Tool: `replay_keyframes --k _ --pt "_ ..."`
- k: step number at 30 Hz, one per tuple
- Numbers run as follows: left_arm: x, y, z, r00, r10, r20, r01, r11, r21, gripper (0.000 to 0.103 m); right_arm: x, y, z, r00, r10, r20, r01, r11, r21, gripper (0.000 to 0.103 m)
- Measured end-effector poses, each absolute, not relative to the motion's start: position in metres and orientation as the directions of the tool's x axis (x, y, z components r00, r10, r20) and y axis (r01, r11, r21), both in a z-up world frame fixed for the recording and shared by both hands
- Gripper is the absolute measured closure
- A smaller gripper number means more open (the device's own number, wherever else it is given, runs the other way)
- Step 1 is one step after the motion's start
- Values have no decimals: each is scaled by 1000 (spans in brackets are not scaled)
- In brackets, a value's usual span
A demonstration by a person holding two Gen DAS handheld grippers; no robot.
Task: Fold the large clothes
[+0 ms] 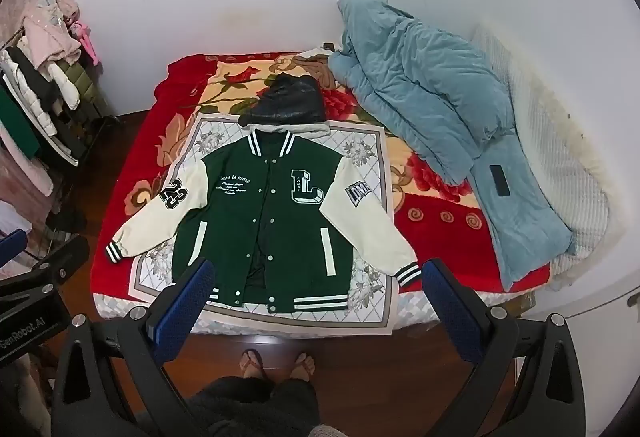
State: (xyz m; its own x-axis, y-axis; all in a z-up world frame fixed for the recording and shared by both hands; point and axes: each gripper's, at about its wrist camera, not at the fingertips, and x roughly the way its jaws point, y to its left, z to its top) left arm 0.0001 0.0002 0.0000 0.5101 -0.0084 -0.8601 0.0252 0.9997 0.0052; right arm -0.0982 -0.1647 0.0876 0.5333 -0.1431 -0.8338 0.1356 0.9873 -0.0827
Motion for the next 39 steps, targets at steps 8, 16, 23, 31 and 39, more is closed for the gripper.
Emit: replay_keyframes --k 8,16,23,31,39 --pt "3 0 1 516 -2 -856 25 1000 14 0 -98 -164 85 536 -144 -832 136 987 -84 0" --pt "0 0 0 516 -7 -857 29 1000 9 0 -93 -162 91 539 -148 -829 136 987 -88 0" --pt "2 1 1 518 -7 -855 28 1000 9 0 -93 -164 94 539 -147 -830 133 987 -88 0" --pt "1 0 1 520 -4 -854 22 1000 8 0 -94 -163 94 540 -148 -829 133 987 -90 0" --pt "0 0 0 521 -5 -854 27 1000 10 0 -94 -163 94 540 -146 -829 131 987 -89 0"
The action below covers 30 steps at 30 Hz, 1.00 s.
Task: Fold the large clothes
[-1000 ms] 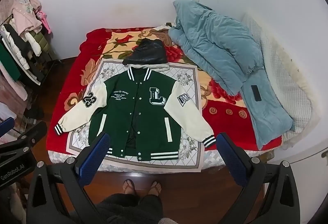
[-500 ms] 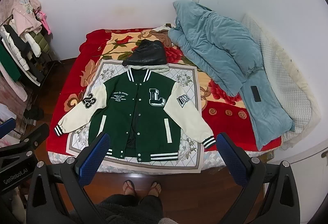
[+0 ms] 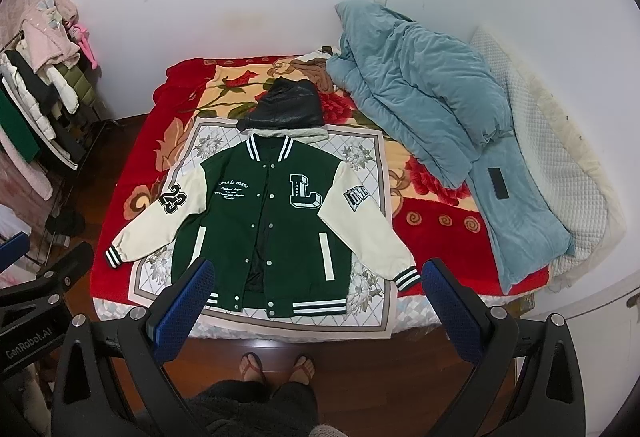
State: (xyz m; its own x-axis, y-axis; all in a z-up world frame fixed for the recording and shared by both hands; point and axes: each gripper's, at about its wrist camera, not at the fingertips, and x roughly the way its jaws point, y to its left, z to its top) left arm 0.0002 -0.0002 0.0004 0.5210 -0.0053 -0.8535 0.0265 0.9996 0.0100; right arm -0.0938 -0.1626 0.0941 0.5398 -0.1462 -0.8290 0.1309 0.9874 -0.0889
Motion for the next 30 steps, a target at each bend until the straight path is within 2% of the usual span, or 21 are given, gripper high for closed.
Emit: replay_keyframes --k 30 --pt "0 0 0 521 -6 -853 28 1000 10 0 -87 -171 97 538 -149 -830 134 987 -90 0"
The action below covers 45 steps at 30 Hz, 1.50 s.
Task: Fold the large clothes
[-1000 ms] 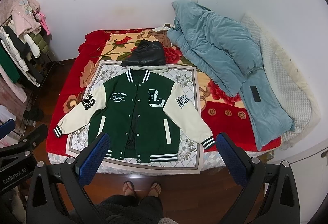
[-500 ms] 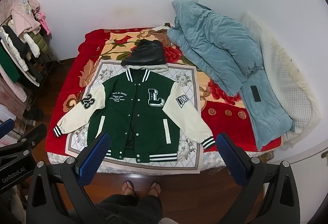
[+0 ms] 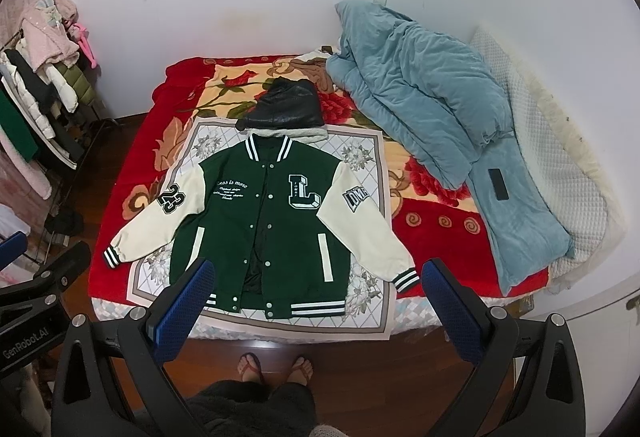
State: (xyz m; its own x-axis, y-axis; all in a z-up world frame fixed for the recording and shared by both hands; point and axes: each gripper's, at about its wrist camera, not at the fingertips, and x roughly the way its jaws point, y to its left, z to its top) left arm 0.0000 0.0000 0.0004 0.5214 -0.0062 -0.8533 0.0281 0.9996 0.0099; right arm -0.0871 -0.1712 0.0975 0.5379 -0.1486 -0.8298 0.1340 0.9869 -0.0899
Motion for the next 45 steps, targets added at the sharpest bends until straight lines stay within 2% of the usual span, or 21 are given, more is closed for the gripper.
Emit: replay_keyframes --k 29,33,37,38,39,40,42,45 --pt "10 -13 2 527 -12 -850 33 999 7 0 -80 -173 94 530 -130 -838 154 987 -56 0" --pt "52 -13 -10 595 28 -803 3 999 38 0 -68 -185 72 550 -95 -829 200 980 21 0" --pt "82 -9 -37 634 61 -771 -3 997 76 0 -46 -213 25 543 -98 -834 314 945 93 0" --pt "88 -11 -44 635 65 -770 1 996 85 0 -42 -224 13 542 -105 -834 344 933 107 2" --pt "94 -12 -53 634 69 -770 5 996 93 0 -36 -234 2 539 -113 -834 369 923 114 11" --pt "103 -16 -64 633 76 -771 6 995 102 0 -30 -246 -14 528 -131 -839 402 909 111 24" --pt "119 -25 -86 622 90 -778 6 993 120 0 -18 -271 -47 488 -154 -859 463 880 105 34" --pt "144 -44 -120 593 112 -797 1 990 140 0 2 -319 -101 430 -110 -896 532 833 153 34"
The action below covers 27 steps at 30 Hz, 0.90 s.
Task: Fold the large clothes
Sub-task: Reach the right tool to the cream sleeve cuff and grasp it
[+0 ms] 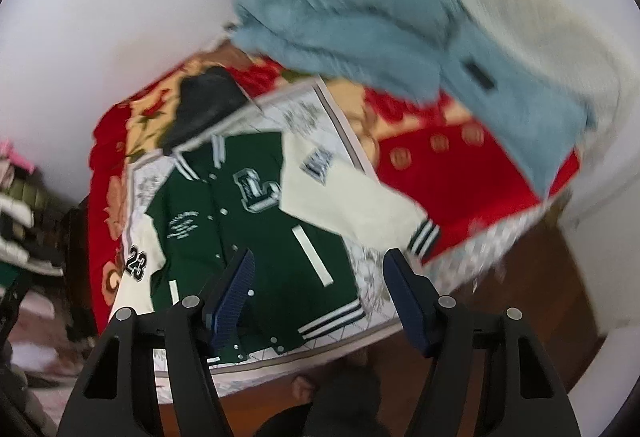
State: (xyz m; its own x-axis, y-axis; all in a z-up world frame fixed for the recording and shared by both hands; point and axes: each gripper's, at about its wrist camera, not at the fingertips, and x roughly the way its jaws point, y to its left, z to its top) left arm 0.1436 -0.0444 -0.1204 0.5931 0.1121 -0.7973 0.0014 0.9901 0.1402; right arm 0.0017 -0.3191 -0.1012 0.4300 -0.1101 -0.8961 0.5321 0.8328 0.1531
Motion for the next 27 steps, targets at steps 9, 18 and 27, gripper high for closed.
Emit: replay_keyframes --k 9,18,27 --pt "222 -109 -248 489 217 -845 -78 976 205 0 50 -496 -297 311 -55 -949 701 688 189 20" --pt "277 -160 -379 427 219 -877 -118 975 186 0 78 -598 -504 118 -51 -992 774 630 60 20" --pt "315 -207 -450 457 188 -869 4 977 213 0 103 -599 -571 79 69 -994 741 664 105 70"
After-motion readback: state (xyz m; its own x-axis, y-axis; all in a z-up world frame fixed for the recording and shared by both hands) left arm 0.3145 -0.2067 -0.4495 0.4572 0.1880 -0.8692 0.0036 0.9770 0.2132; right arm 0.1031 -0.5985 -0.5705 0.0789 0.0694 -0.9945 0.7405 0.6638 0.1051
